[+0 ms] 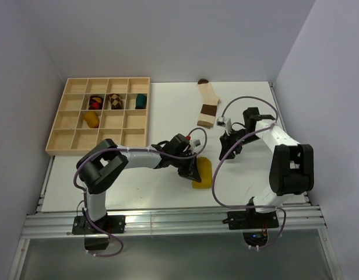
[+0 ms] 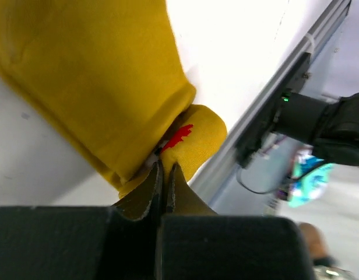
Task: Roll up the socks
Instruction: Roll the sock at the center of the board.
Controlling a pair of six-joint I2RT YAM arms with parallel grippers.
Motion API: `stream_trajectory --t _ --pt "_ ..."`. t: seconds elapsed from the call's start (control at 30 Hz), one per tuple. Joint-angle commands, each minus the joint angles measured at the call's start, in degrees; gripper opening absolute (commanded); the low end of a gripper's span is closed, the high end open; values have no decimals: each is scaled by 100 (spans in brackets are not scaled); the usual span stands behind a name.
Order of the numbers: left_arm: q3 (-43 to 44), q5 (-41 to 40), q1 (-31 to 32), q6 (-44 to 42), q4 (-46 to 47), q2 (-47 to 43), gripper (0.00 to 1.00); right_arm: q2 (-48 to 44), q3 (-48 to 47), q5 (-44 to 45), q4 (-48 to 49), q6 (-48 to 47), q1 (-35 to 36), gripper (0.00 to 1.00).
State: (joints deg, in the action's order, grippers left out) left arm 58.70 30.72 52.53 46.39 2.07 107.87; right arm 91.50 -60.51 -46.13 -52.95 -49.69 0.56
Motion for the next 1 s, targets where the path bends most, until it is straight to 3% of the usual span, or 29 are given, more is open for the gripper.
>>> stream_trajectory --t 0.0,0.23,0.33,0.47,0.63,0.97 --pt "554 513 20 721 -1163 242 0 -702 381 -89 434 -199 50 56" --pt "1320 830 -147 924 -2315 936 0 -1940 1356 411 891 -673 523 59" --pt "1555 892 -357 1074 -2447 1165 0 -2643 2224 912 1548 -629 1303 61" --pt "2021 804 -445 986 -2852 1437 0 -3454 2834 1071 1893 -735 1754 67" --pt "2392 786 -490 933 -3098 1789 0 -3675 2922 1071 1876 -840 2141 68" --pt "2506 962 -498 1109 -2940 2071 0 -3280 3063 1563 2490 -805 2984 69"
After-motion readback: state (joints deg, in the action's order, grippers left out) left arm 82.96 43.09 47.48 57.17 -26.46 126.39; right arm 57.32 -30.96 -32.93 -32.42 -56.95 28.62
